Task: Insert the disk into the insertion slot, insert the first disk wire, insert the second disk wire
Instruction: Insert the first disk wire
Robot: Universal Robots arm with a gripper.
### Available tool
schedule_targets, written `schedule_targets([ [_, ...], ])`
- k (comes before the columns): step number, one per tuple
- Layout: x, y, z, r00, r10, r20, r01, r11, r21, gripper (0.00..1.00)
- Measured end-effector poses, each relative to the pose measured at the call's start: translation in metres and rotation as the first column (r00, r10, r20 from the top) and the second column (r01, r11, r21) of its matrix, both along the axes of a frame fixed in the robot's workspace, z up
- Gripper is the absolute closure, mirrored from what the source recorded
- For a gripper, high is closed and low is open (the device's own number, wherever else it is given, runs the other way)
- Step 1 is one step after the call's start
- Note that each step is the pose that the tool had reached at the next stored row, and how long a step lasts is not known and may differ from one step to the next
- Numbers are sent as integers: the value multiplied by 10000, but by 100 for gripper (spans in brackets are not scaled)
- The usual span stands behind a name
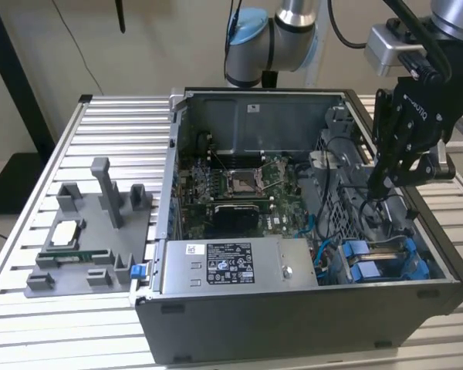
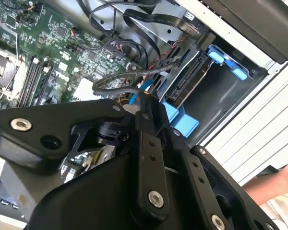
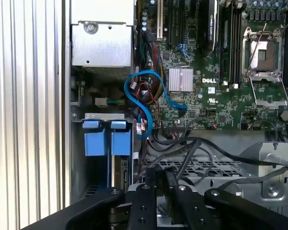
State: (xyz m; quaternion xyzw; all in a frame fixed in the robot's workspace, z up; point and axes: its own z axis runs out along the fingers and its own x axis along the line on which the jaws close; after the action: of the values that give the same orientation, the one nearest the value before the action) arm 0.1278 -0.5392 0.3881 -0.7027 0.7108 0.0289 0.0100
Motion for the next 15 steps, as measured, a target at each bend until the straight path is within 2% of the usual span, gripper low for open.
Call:
schedule_targets([
  [8, 3, -3, -13, 10000, 0, -10, 0, 10000, -45, 100],
  [15, 28, -24, -37, 10000, -1, -59, 0, 9999, -114, 100],
])
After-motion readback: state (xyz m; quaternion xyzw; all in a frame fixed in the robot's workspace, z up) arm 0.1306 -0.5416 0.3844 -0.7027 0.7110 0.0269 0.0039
